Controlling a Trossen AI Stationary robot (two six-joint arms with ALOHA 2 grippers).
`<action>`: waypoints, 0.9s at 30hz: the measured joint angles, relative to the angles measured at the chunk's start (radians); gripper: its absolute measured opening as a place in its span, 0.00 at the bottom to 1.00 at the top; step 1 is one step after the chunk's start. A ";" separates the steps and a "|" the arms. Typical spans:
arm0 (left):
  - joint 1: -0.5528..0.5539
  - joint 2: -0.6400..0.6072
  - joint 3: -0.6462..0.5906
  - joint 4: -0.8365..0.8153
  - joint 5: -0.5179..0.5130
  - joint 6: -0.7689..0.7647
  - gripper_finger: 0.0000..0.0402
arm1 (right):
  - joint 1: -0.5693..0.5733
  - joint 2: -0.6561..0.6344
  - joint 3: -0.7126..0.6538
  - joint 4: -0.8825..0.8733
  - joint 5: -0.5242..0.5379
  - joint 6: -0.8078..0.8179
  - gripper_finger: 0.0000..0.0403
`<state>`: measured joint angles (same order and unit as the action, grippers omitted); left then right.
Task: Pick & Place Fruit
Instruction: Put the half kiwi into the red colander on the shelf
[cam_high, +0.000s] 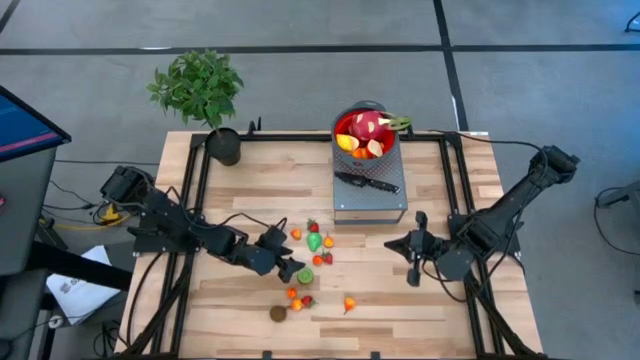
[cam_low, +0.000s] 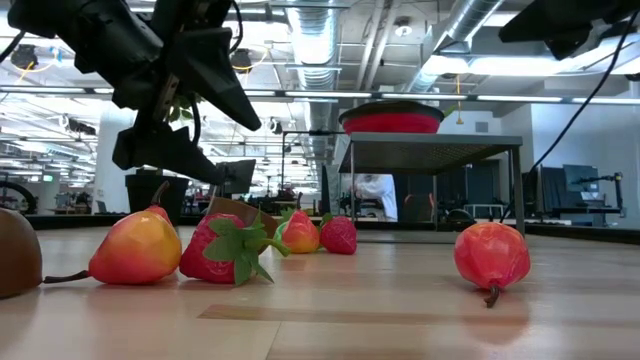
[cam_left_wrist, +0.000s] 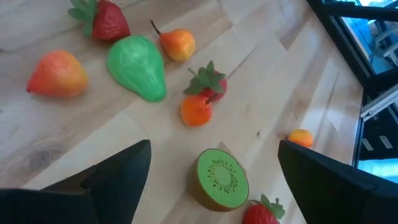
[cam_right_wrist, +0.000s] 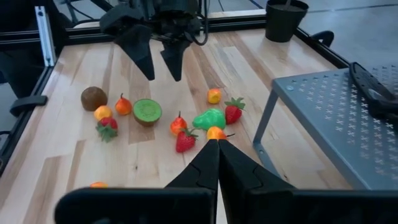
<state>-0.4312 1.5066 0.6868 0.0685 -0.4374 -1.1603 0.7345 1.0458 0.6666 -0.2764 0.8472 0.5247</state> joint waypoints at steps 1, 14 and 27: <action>-0.003 0.000 0.000 0.000 0.000 -0.001 0.86 | -0.003 0.000 0.000 0.000 0.000 0.000 0.00; -0.006 0.000 0.000 0.020 0.019 -0.075 0.86 | -0.003 0.000 0.000 0.000 -0.007 0.000 0.00; 0.001 0.000 0.000 0.040 0.041 -0.075 0.86 | -0.002 0.000 0.000 -0.008 -0.011 -0.001 0.00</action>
<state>-0.4297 1.5063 0.6868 0.1085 -0.3962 -1.2354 0.7326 1.0458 0.6665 -0.2844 0.8360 0.5235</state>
